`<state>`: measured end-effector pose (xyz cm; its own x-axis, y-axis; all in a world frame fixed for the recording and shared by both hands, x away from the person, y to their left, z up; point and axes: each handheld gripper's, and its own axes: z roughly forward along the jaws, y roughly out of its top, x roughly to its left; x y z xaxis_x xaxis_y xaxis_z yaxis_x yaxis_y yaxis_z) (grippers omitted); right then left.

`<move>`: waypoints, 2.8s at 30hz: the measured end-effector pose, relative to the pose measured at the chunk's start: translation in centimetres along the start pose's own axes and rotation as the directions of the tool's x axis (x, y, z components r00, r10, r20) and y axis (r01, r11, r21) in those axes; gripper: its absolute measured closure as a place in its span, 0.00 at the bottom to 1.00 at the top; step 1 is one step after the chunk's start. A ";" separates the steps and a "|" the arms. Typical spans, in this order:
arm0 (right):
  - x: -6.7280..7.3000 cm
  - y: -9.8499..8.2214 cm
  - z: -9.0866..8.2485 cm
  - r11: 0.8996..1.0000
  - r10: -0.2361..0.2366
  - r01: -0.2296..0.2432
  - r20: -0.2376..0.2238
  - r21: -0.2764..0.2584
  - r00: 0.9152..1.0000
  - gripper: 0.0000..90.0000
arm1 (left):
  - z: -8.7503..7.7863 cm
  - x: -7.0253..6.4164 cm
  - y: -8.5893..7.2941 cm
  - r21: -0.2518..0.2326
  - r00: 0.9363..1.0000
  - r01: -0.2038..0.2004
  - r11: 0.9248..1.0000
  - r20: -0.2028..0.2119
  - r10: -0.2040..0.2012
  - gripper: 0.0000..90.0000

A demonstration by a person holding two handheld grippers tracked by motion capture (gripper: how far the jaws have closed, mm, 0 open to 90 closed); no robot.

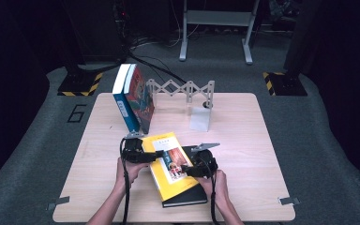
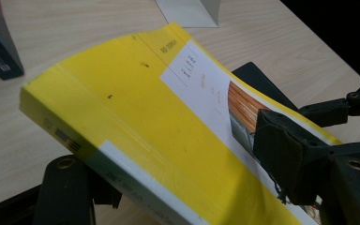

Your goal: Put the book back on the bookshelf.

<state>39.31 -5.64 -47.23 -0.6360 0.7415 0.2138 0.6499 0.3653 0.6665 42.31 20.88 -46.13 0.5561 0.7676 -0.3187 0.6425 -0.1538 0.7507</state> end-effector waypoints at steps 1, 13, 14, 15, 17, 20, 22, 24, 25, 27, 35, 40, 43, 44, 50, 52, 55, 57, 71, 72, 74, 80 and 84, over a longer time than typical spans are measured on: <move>0.0 0.0 0.1 1.000 -0.005 0.005 0.002 0.000 1.000 0.57 | -0.1 -0.1 0.1 -0.005 1.000 -0.001 1.000 -0.002 0.001 0.37; 0.0 0.3 0.4 1.000 -0.027 0.027 0.000 -0.011 1.000 0.57 | -0.5 -0.4 2.0 0.032 0.998 -0.055 0.998 0.008 0.055 0.57; 0.0 0.3 0.4 1.000 -0.022 0.022 -0.002 -0.011 1.000 0.57 | -0.5 -0.2 2.2 0.039 0.998 -0.057 0.998 0.017 0.056 0.58; 0.0 0.3 0.4 1.000 -0.025 0.025 -0.007 -0.011 1.000 0.57 | -0.5 -0.1 2.3 0.041 0.998 -0.055 0.998 0.019 0.055 0.59; -0.1 0.3 0.4 1.000 -0.026 0.026 -0.012 -0.011 1.000 0.57 | -0.5 -0.1 2.4 0.045 0.998 -0.056 0.997 0.023 0.055 0.60; -0.1 0.3 0.3 1.000 -0.012 0.012 -0.024 -0.002 1.000 0.57 | -0.6 0.0 2.5 0.035 0.999 -0.041 0.999 0.027 0.040 0.64; -0.4 0.2 0.3 1.000 -0.011 0.011 -0.034 -0.008 0.999 0.57 | -0.7 -0.1 2.6 0.035 0.999 -0.044 0.998 0.023 0.043 0.65; -0.5 0.2 0.3 1.000 -0.003 0.003 -0.048 -0.012 0.999 0.57 | -0.7 -0.2 2.7 0.030 0.999 -0.039 0.999 0.021 0.038 0.67; -0.7 0.1 0.2 1.000 0.012 -0.013 -0.061 -0.012 0.998 0.57 | -0.8 -0.3 2.8 0.030 0.999 -0.044 0.999 0.020 0.044 0.68; -1.1 -0.1 0.1 0.999 0.011 -0.014 -0.084 -0.029 0.996 0.56 | -1.0 -0.4 2.9 0.025 0.999 -0.042 0.999 0.019 0.041 0.68; -3.6 -1.7 -2.0 0.997 0.058 -0.055 0.053 -0.047 0.997 0.28 | -2.5 0.0 3.4 -0.025 0.999 -0.033 0.999 -0.009 0.032 0.74; -7.2 -4.0 -3.2 0.986 0.160 -0.153 0.127 -0.064 0.979 0.18 | -3.1 0.0 3.8 -0.032 1.000 -0.029 0.999 0.008 0.029 0.76; -8.7 -5.1 -3.6 0.980 0.197 -0.188 0.168 -0.072 0.966 0.15 | -3.3 -0.4 4.1 -0.048 1.000 -0.024 0.999 0.014 0.025 0.77; -9.2 -5.5 -3.8 0.979 0.199 -0.186 0.193 -0.082 0.961 0.14 | -3.4 -0.5 4.2 -0.049 0.999 -0.032 0.998 0.018 0.033 0.78; -11.2 -7.1 -3.8 0.972 0.234 -0.220 0.315 -0.078 0.920 0.03 | -4.3 -1.9 5.6 -0.091 0.996 -0.068 0.993 0.044 0.072 0.83; -11.5 -7.3 -3.8 0.972 0.237 -0.223 0.345 -0.079 0.908 0.03 | -4.7 -2.7 6.1 -0.106 0.994 -0.089 0.990 0.046 0.095 0.84; -11.7 -7.5 -3.7 0.975 0.224 -0.205 0.368 -0.091 0.903 0.02 | -5.4 -3.5 6.8 -0.129 0.991 -0.122 0.984 0.046 0.129 0.85; -11.8 -7.5 -3.6 0.975 0.223 -0.208 0.385 -0.082 0.896 0.00 | -6.0 -4.1 7.3 -0.147 0.989 -0.133 0.980 0.048 0.142 0.85; -12.3 -7.7 -3.2 0.979 0.202 -0.168 0.427 -0.116 0.881 0.00 | -7.6 -5.4 10.5 -0.234 0.962 -0.270 0.934 -0.097 0.254 0.85; -12.3 -7.7 -3.2 0.978 0.205 -0.171 0.425 -0.117 0.882 0.00 | -7.5 -5.3 10.7 -0.242 0.962 -0.270 0.932 -0.108 0.251 0.85; -12.3 -7.8 -3.2 0.980 0.193 -0.157 0.427 -0.118 0.883 0.00 | -7.3 -5.3 11.1 -0.248 0.959 -0.276 0.928 -0.129 0.251 0.85; -12.3 -7.9 -3.3 0.982 0.188 -0.154 0.430 -0.114 0.883 0.00 | -6.6 -4.9 12.1 -0.265 0.951 -0.294 0.918 -0.174 0.255 0.85; -12.2 -7.9 -3.2 0.980 0.197 -0.160 0.430 -0.121 0.881 0.00 | -5.7 -4.7 12.7 -0.270 0.945 -0.305 0.913 -0.200 0.257 0.85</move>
<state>40.60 -19.39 -52.82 -0.2532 0.9673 0.0121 0.6877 0.1712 0.7055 44.87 18.82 -31.81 0.5851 0.8109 0.0076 0.2747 -0.2071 0.9390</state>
